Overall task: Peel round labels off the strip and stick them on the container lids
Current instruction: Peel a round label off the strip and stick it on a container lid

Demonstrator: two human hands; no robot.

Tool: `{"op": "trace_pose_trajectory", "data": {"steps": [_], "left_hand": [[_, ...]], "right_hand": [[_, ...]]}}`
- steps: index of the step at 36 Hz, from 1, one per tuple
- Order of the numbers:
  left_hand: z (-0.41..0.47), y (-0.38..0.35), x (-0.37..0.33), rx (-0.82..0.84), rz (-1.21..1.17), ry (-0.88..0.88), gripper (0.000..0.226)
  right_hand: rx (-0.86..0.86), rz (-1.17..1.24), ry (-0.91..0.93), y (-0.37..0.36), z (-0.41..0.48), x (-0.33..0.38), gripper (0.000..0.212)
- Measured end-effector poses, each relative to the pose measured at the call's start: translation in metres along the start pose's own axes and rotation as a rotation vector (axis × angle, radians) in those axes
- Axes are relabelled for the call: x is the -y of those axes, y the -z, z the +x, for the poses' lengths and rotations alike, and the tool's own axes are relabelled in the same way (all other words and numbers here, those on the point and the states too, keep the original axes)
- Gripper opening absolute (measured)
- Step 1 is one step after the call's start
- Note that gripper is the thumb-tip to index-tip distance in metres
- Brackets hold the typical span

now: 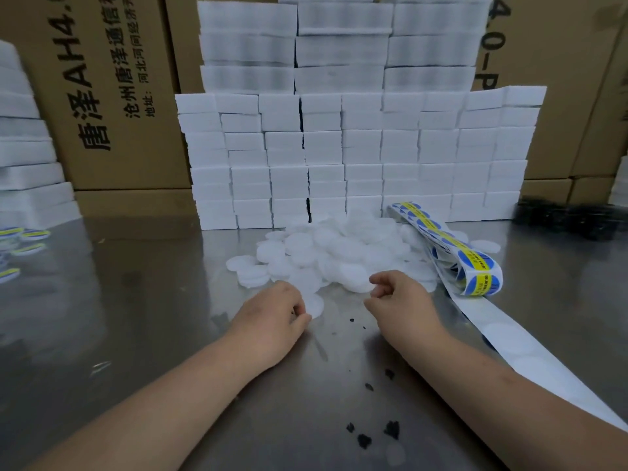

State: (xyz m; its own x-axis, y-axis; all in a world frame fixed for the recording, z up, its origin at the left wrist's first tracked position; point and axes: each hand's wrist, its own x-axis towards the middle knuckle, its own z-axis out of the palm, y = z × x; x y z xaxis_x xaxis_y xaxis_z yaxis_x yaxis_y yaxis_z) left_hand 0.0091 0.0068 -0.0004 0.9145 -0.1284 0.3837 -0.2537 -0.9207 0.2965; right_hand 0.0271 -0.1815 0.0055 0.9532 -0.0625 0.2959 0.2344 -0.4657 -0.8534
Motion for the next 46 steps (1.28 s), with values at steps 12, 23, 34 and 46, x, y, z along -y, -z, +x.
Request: {"op": "trace_pose_trajectory", "data": {"steps": [12,23,34,46], "left_hand": [[0.001,0.001,-0.001,-0.087,0.014,-0.129,0.013],[0.000,0.000,0.000,-0.084,-0.003,-0.125,0.014],[-0.001,0.000,-0.002,-0.062,-0.020,-0.119,0.012],[-0.003,0.002,-0.002,-0.037,-0.036,-0.100,0.012]], "right_hand": [[-0.090,0.309,-0.125,0.029,0.010,0.057,0.041],[0.384,-0.958,-0.045,0.117,0.008,0.028,0.032],[0.257,-1.001,-0.203,0.140,-0.036,-0.040,0.050],[-0.026,0.030,-0.567,0.082,-0.018,0.005,0.030]]}}
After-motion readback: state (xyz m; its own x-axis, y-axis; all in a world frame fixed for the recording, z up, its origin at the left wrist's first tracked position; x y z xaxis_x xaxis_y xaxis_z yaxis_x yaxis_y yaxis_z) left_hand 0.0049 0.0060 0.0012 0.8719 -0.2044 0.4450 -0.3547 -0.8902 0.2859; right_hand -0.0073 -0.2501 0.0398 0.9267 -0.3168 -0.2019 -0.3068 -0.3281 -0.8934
